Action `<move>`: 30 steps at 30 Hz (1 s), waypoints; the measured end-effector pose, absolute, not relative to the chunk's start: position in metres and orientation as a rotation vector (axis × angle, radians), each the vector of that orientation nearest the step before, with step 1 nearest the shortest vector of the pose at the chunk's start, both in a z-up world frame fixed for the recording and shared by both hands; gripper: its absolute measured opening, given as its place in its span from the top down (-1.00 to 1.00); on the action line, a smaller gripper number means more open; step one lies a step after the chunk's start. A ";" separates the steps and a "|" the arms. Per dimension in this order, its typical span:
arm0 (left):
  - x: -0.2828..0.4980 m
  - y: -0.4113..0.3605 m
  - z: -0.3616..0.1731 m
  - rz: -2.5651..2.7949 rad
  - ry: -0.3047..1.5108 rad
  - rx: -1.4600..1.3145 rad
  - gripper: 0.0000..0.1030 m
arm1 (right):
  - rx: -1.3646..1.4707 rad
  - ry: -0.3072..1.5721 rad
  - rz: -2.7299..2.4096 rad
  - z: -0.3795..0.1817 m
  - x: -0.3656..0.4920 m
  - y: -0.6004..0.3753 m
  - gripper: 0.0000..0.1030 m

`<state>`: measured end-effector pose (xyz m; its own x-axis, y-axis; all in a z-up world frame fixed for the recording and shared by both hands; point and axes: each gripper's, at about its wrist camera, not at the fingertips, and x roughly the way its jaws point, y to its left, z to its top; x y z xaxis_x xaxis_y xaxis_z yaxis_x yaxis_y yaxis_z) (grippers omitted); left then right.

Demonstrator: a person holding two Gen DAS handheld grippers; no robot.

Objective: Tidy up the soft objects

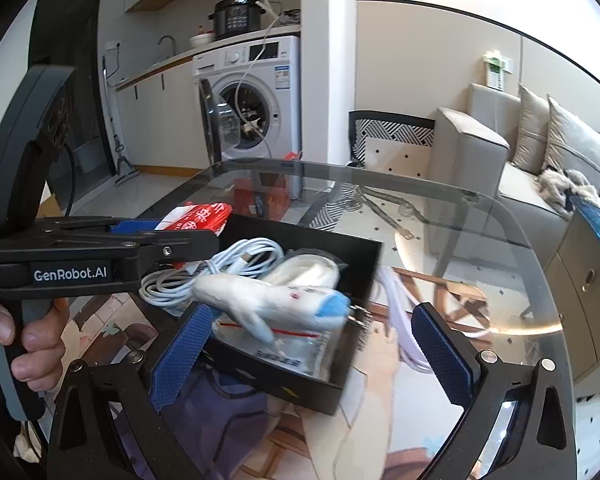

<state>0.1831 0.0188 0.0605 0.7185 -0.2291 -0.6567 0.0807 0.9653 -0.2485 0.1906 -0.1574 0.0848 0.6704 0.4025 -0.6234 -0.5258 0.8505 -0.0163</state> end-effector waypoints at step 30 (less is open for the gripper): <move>0.145 0.011 0.072 -0.091 0.644 -0.064 -1.00 | -0.183 0.616 0.471 0.084 0.167 -0.174 -0.99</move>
